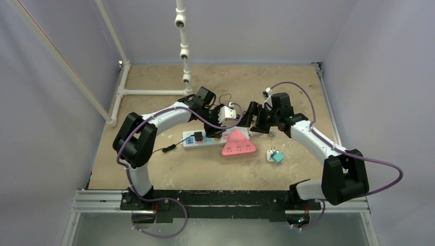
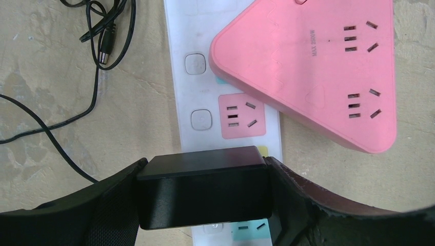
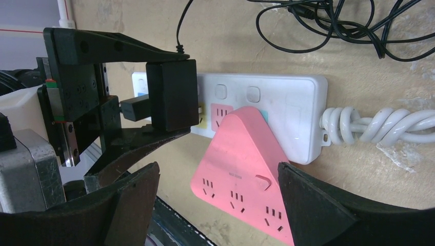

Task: Insert the plug
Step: Insert the plug into the socket.

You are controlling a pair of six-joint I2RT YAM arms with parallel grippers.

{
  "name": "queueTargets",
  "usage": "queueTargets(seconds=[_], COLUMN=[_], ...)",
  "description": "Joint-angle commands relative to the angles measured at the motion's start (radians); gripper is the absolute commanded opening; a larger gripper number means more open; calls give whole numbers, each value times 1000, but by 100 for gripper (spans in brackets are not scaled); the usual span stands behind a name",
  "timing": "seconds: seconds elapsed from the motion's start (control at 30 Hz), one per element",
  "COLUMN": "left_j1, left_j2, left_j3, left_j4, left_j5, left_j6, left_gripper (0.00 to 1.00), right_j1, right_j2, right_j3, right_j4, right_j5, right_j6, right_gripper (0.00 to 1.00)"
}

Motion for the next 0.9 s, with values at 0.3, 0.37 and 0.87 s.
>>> queueTargets(seconds=[0.3, 0.37, 0.87], left_j1=[37, 35, 9], left_j2=[-33, -31, -39], left_j3=[-25, -28, -92], left_j4=[-57, -47, -18], left_j5=[-10, -6, -39], left_j6=[65, 54, 47], left_gripper=[0, 0, 0], right_j1=[-4, -4, -4], right_j2=[8, 5, 13], right_j3=[-12, -12, -12], right_j4=[40, 38, 35], right_j5=[-33, -32, -26], right_j6=[3, 4, 3], right_gripper=[87, 87, 87])
